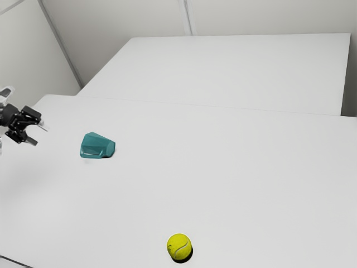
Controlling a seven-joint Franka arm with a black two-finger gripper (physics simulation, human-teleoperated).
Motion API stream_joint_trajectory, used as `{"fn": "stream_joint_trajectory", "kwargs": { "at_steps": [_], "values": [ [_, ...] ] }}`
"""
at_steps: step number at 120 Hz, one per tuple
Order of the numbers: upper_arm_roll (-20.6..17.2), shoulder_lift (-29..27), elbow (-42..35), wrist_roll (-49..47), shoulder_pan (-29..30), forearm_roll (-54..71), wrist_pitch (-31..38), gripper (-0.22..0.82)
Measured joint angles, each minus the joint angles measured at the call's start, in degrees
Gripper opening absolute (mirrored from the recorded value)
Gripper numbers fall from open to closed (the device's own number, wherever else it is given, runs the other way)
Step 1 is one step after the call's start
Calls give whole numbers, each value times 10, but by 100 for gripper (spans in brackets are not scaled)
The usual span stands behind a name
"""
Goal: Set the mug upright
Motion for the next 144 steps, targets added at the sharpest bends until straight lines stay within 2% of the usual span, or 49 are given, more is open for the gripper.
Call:
{"fn": "stream_joint_trajectory", "kwargs": {
  "at_steps": [18,61,83,96,113,144],
  "values": [
    [15,39,20,69,5,-58,-15,60],
    [17,44,79,177,12,-64,-68,60],
    [16,57,85,207,21,-70,-83,60],
    [17,90,84,214,45,-112,-86,60],
    [22,159,93,208,54,-246,-80,60],
    [2,212,119,141,44,-338,-74,60]
  ]
}}
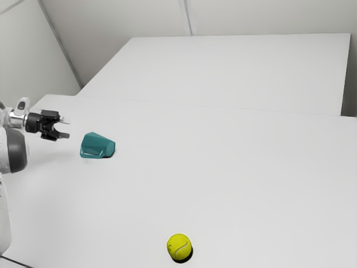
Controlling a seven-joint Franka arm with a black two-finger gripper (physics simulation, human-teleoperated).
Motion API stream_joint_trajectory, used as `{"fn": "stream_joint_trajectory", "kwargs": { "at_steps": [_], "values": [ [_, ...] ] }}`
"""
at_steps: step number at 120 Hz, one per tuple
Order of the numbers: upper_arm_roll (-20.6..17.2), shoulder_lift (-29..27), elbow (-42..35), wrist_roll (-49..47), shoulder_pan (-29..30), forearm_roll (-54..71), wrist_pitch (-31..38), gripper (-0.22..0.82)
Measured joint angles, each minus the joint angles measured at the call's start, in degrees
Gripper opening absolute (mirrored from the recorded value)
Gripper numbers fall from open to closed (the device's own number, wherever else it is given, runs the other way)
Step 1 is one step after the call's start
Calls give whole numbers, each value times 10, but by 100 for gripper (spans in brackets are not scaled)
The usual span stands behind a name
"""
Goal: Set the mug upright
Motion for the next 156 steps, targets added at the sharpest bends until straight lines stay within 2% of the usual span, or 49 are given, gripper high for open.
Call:
{"fn": "stream_joint_trajectory", "kwargs": {
  "at_steps": [45,100,105,119,128,141,156],
  "values": [
    [-14,10,-5,-71,-22,21,-21,60],
    [-33,13,-15,-104,-47,28,-40,59],
    [-35,13,-16,-106,-47,29,-40,53],
    [-35,13,-19,-111,-47,30,-41,22],
    [-36,13,-19,-114,-47,30,-41,8],
    [-36,13,-20,-118,-47,30,-41,-4],
    [-36,13,-25,-121,-47,31,-41,-12]
  ]
}}
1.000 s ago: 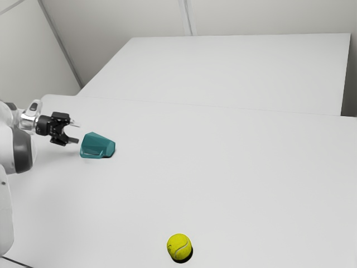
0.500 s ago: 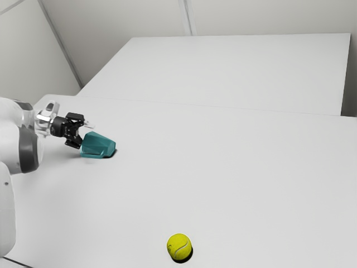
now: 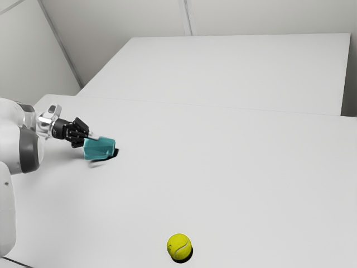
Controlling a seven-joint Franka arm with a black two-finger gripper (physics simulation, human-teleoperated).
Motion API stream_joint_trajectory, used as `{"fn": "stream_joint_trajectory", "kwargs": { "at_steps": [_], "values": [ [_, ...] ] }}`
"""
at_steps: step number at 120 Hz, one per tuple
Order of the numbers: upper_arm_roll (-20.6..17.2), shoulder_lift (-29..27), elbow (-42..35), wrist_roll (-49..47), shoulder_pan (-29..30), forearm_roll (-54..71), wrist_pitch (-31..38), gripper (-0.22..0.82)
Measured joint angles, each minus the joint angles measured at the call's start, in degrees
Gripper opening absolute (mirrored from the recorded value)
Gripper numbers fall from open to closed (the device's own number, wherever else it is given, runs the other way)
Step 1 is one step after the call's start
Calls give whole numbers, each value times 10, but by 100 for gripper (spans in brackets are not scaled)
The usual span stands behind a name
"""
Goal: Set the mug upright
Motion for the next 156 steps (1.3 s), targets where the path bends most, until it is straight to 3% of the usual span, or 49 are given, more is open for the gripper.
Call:
{"fn": "stream_joint_trajectory", "kwargs": {
  "at_steps": [52,72,80,92,108,129,156],
  "values": [
    [3,-19,15,-8,-20,2,1,-17],
    [10,-90,32,-15,-85,88,25,-17],
    [-18,-127,49,-24,-107,176,54,-17],
    [-116,-187,50,-49,-115,348,111,-17],
    [-212,-209,34,-98,-118,561,179,-17],
    [-240,-199,-39,-153,-122,713,321,-17],
    [-242,-191,-91,-207,-124,769,451,-17]
  ]
}}
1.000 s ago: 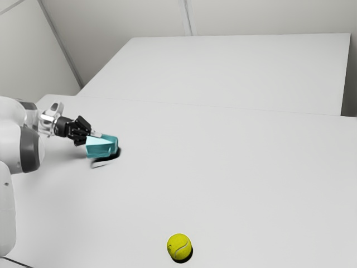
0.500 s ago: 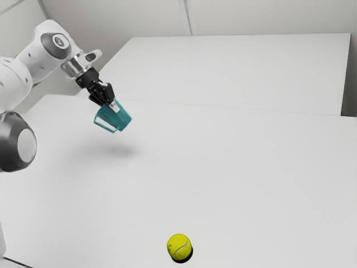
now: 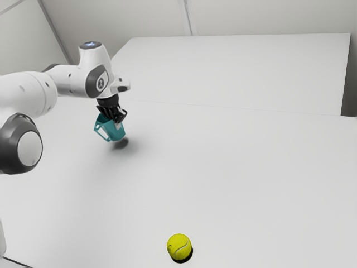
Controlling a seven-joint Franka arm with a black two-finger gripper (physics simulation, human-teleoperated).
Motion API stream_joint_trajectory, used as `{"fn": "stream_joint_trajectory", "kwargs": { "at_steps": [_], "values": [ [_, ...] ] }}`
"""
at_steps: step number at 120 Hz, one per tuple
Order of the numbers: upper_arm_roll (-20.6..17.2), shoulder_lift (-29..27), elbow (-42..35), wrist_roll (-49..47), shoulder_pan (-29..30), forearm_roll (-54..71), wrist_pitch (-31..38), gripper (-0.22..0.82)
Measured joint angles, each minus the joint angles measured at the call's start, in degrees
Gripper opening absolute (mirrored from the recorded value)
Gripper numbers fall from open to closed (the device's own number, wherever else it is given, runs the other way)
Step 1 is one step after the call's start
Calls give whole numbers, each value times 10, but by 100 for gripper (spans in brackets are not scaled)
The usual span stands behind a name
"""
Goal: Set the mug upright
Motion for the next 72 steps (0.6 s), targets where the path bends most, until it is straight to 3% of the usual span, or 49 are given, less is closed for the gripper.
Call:
{"fn": "stream_joint_trajectory", "kwargs": {
  "at_steps": [36,57,72],
  "values": [
    [0,6,-33,-49,0,11,56,-16],
    [0,4,-38,-67,0,6,61,21],
    [0,0,-38,-77,0,4,60,39]
  ]
}}
